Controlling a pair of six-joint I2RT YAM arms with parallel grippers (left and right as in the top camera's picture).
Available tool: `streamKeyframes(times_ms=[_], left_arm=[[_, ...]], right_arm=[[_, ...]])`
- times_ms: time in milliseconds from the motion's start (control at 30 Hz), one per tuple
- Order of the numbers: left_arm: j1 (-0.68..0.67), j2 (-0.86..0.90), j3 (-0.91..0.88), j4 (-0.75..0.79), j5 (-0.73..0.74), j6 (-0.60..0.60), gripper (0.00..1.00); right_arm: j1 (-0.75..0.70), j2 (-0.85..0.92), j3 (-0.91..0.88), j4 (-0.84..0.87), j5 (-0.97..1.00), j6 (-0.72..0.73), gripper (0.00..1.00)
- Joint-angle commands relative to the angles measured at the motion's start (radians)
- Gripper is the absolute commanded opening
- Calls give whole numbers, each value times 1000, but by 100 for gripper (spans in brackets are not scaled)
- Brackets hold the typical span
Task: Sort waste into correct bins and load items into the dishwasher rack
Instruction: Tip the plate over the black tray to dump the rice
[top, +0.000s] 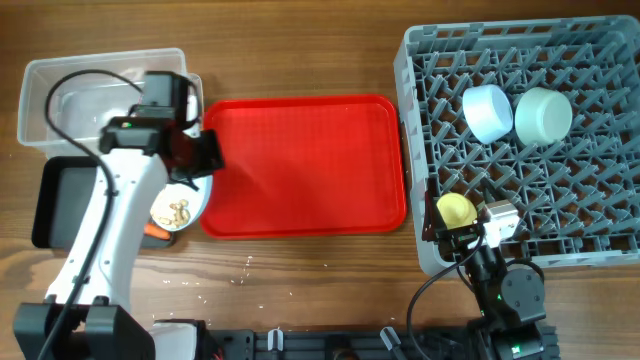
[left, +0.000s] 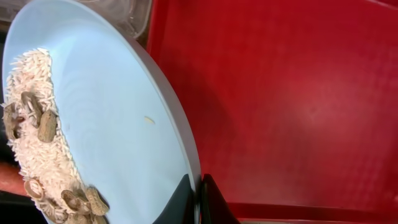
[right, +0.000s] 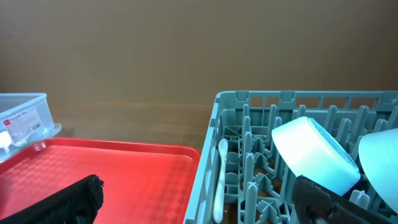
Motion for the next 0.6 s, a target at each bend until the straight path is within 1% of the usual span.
streamKeyframes(times_ms=[0, 67, 133, 233, 300, 367, 467, 567], left_arm=[[96, -18, 2, -9, 177, 62, 4], [142, -20, 2, -14, 272, 95, 4], [220, -22, 2, -27, 428, 130, 4], [309, -22, 2, -59, 605, 201, 4], [366, -22, 2, -92, 673, 242, 4], [428, -22, 2, -126, 699, 284, 4], [520, -22, 3, -162, 712, 311, 4], [599, -23, 2, -185, 796, 366, 4]], right_arm=[[4, -6, -1, 3, 13, -11, 100], [4, -6, -1, 3, 13, -11, 99], [4, -6, -1, 3, 13, -11, 100], [4, -6, -1, 3, 13, -11, 100], [4, -6, -1, 3, 13, -11, 100], [4, -6, -1, 3, 13, -11, 100], [4, -6, -1, 3, 13, -11, 100], [4, -6, -1, 3, 13, -11, 100]])
